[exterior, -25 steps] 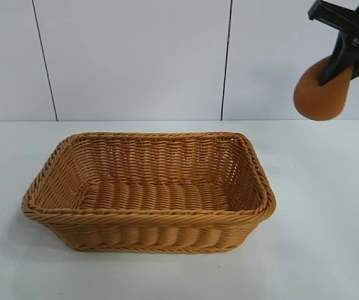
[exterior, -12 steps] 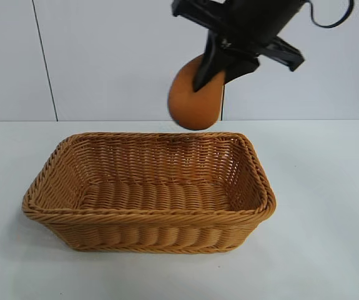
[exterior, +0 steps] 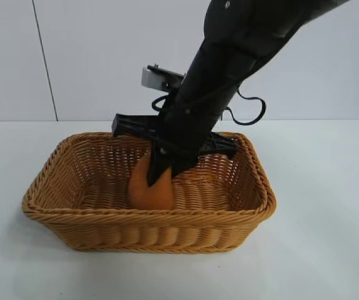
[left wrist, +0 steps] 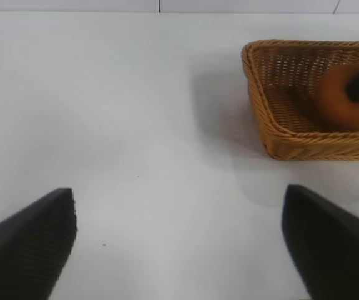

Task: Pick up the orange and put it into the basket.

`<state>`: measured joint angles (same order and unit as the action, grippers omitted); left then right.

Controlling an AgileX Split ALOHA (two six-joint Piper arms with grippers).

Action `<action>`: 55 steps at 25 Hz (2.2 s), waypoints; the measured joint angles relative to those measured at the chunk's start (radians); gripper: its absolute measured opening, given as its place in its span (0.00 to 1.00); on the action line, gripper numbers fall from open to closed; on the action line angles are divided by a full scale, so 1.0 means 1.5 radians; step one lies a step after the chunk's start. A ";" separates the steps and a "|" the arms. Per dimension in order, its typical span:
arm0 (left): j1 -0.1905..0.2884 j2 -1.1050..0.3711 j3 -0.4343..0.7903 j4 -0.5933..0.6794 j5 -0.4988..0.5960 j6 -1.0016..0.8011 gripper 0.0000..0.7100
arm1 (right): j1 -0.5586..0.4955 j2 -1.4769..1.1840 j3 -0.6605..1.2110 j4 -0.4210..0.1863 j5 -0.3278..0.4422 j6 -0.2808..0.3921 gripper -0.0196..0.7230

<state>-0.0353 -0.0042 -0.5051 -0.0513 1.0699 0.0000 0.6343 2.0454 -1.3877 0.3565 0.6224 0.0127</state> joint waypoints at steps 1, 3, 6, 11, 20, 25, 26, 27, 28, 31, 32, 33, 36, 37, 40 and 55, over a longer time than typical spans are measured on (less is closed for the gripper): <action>0.000 0.000 0.000 0.000 0.000 0.000 0.90 | 0.000 -0.007 -0.002 -0.006 0.004 0.000 0.67; 0.000 0.000 0.000 0.000 0.000 0.000 0.90 | 0.000 -0.024 -0.017 -0.031 0.030 0.008 0.71; 0.000 0.000 0.000 0.000 0.000 0.000 0.90 | 0.000 -0.043 -0.075 -0.104 0.128 0.060 0.72; 0.000 0.000 0.000 0.000 0.000 0.000 0.90 | -0.001 -0.047 -0.200 -0.273 0.356 0.116 0.72; 0.000 0.000 0.000 0.000 0.000 0.000 0.90 | -0.162 -0.048 -0.239 -0.361 0.388 0.138 0.72; 0.000 0.000 0.000 0.000 0.000 0.000 0.90 | -0.310 -0.048 -0.239 -0.360 0.388 0.113 0.72; 0.000 0.000 0.000 0.000 0.000 0.000 0.90 | -0.338 -0.048 -0.239 -0.354 0.388 0.112 0.72; 0.000 0.000 0.000 0.000 0.000 0.000 0.90 | -0.365 -0.048 -0.239 -0.348 0.388 0.109 0.72; 0.000 0.000 0.000 0.000 0.000 0.000 0.90 | -0.385 -0.048 -0.239 -0.336 0.388 0.106 0.72; 0.000 0.000 0.000 0.000 0.000 0.000 0.90 | -0.433 -0.049 -0.230 -0.299 0.390 0.082 0.72; 0.000 0.000 0.000 0.000 0.000 0.000 0.90 | -0.441 -0.055 -0.216 -0.289 0.390 0.072 0.72; 0.000 0.000 0.000 0.000 0.000 0.000 0.90 | -0.443 -0.060 -0.197 -0.282 0.390 0.062 0.72; 0.000 0.000 0.000 0.000 0.000 0.000 0.89 | -0.444 -0.097 -0.117 -0.270 0.390 0.045 0.72; 0.000 0.000 0.000 0.000 0.000 0.000 0.89 | -0.444 -0.113 -0.081 -0.267 0.390 0.043 0.72; 0.000 0.000 0.000 0.000 0.000 0.000 0.89 | -0.444 -0.182 0.034 -0.256 0.392 0.033 0.72; 0.000 0.000 0.000 0.000 0.000 0.000 0.89 | -0.444 -0.774 0.522 -0.229 0.345 0.008 0.72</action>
<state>-0.0353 -0.0042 -0.5051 -0.0513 1.0699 0.0000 -0.0315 0.8847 -0.6051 0.0132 1.1406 0.0245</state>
